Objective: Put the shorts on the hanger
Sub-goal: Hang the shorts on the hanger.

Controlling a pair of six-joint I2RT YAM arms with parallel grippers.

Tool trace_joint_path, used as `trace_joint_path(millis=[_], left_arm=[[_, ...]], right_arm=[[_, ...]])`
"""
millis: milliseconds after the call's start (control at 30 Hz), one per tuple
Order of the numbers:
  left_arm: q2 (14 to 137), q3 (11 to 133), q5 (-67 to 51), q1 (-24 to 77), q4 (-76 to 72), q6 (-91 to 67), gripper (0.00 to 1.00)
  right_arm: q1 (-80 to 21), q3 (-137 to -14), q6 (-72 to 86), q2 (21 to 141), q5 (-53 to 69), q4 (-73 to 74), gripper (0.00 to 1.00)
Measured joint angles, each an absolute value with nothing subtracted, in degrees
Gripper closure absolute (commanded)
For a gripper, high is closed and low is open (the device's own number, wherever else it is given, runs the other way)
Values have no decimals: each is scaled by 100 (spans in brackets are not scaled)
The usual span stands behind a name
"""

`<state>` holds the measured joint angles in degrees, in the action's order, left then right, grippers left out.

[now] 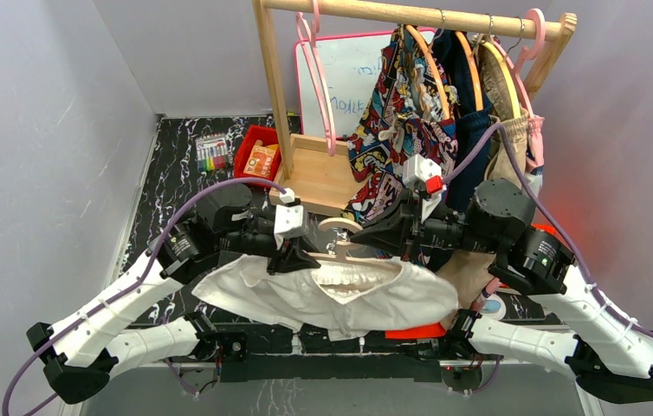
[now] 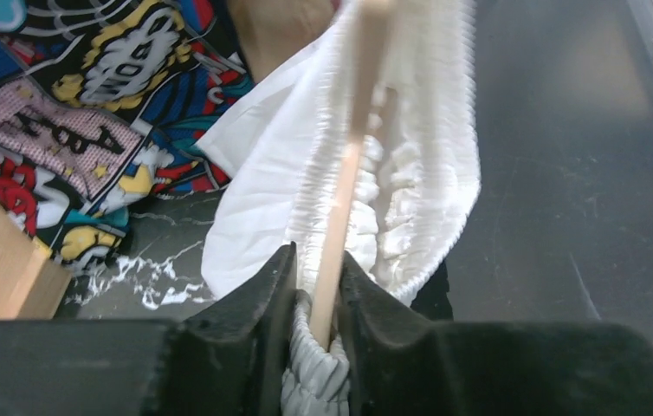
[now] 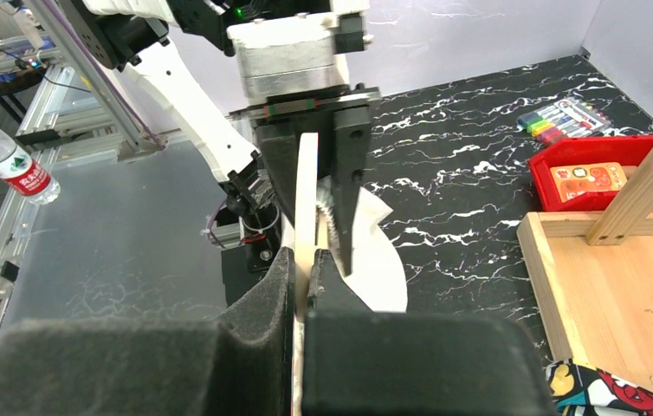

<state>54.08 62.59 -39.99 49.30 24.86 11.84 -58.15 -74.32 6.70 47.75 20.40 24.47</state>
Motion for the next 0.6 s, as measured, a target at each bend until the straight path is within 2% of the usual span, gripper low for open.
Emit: trace_joint_path(millis=[33, 133, 167, 300, 367, 600], left_arm=[[5406, 6257, -4005, 4928, 2495, 1208, 100], [5343, 6226, -4049, 4960, 2508, 1251, 100], [5306, 6222, -4027, 4956, 2504, 1251, 100], [5131, 6134, -3938, 4967, 2425, 1240, 100], [5039, 6099, -3830, 4960, 2429, 1225, 100], [4755, 6082, -3747, 4934, 2403, 1170, 100]], right_arm=[[-5815, -7432, 676, 4783, 2056, 2436, 100], [-5784, -7430, 668, 4797, 2049, 2414, 100], [-5784, -7430, 663, 4801, 2051, 2399, 94], [-5789, -7428, 701, 4807, 2075, 2364, 53], [-5798, -7430, 707, 4779, 2080, 2388, 44], [-5798, -7634, 637, 4683, 2008, 2875, 38]])
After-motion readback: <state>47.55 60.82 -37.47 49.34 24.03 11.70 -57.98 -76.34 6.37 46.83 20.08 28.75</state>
